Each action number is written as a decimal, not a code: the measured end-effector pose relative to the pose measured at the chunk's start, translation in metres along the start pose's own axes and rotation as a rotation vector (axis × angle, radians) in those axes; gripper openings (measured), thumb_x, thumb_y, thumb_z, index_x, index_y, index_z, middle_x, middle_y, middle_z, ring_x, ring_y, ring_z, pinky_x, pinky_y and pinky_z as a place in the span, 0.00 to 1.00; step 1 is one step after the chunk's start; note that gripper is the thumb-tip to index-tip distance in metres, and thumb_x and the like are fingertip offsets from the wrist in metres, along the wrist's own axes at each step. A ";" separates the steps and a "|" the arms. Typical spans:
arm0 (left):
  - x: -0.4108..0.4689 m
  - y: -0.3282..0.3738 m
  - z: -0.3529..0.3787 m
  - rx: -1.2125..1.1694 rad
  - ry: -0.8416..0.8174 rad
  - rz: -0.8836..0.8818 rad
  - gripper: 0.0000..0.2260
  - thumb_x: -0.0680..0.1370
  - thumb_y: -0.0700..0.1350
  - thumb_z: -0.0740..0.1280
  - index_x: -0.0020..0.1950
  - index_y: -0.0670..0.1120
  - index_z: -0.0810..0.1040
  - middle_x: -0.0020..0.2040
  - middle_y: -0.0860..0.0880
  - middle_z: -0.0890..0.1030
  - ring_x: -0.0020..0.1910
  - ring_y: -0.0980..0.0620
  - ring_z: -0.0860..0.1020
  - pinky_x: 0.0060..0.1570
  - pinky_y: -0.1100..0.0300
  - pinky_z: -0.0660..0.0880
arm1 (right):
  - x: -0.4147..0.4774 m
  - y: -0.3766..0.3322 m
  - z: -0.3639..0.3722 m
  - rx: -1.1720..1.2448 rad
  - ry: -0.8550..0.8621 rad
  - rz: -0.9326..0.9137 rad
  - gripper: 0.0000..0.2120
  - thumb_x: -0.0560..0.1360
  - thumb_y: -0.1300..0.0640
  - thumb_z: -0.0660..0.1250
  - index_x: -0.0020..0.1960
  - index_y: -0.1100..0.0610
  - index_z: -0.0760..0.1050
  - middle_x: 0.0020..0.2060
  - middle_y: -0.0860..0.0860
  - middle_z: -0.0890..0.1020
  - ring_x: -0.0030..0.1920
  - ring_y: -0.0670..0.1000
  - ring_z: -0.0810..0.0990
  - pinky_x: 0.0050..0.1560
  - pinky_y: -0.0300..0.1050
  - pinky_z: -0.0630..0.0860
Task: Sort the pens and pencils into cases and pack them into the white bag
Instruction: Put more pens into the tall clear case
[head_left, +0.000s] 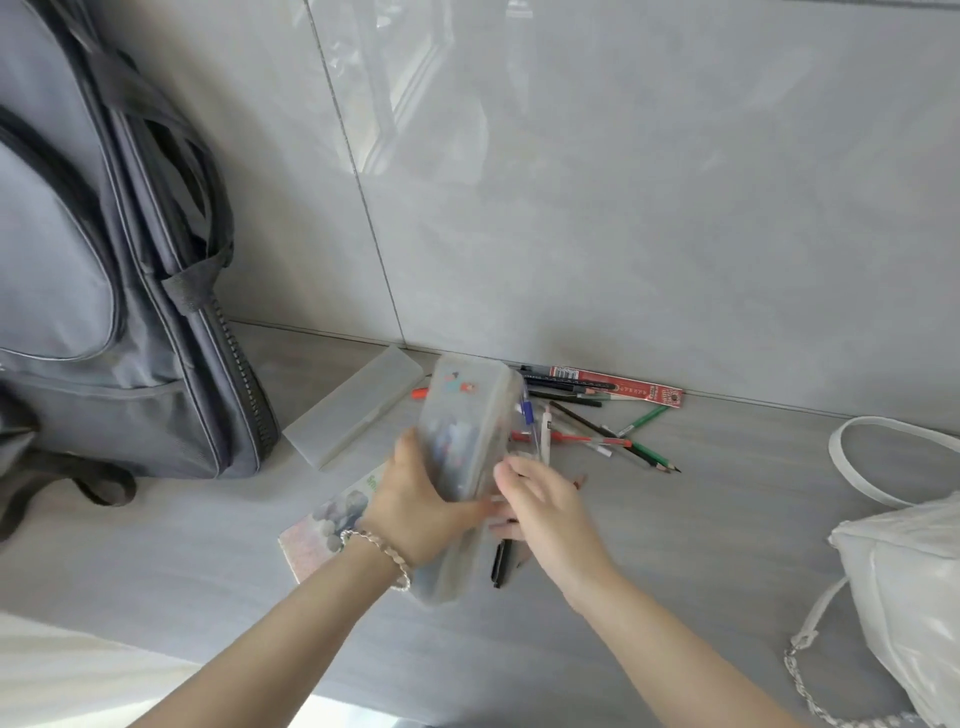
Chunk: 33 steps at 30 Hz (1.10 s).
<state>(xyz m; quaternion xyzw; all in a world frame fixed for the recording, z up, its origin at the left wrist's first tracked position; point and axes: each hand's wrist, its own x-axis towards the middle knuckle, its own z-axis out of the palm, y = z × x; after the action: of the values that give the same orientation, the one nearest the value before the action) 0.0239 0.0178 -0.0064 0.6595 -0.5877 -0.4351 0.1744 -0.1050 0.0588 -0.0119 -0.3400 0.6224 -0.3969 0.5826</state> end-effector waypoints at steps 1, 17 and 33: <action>0.005 -0.002 -0.010 -0.024 0.044 -0.031 0.35 0.57 0.50 0.79 0.54 0.51 0.59 0.54 0.50 0.69 0.55 0.51 0.70 0.49 0.60 0.66 | 0.005 -0.001 0.002 -0.156 0.008 -0.085 0.09 0.77 0.53 0.63 0.56 0.52 0.74 0.52 0.49 0.81 0.51 0.45 0.79 0.54 0.42 0.77; 0.028 -0.060 -0.081 0.263 0.129 -0.206 0.41 0.60 0.48 0.77 0.67 0.50 0.59 0.57 0.45 0.68 0.58 0.41 0.70 0.58 0.48 0.71 | 0.077 0.023 0.051 -1.478 -0.082 -0.394 0.23 0.53 0.53 0.80 0.46 0.59 0.81 0.32 0.54 0.80 0.30 0.51 0.81 0.23 0.38 0.71; 0.037 -0.075 -0.091 0.475 0.070 -0.212 0.37 0.58 0.49 0.76 0.62 0.49 0.62 0.51 0.46 0.68 0.55 0.41 0.70 0.54 0.51 0.71 | 0.079 0.026 0.055 -1.383 -0.401 -0.414 0.46 0.69 0.52 0.72 0.75 0.58 0.46 0.75 0.55 0.53 0.75 0.54 0.51 0.74 0.49 0.47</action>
<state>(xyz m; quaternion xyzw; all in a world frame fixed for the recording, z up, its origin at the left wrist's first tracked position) 0.1391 -0.0234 -0.0247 0.7544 -0.5945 -0.2780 -0.0116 -0.0560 -0.0047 -0.0711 -0.8046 0.5353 0.0529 0.2517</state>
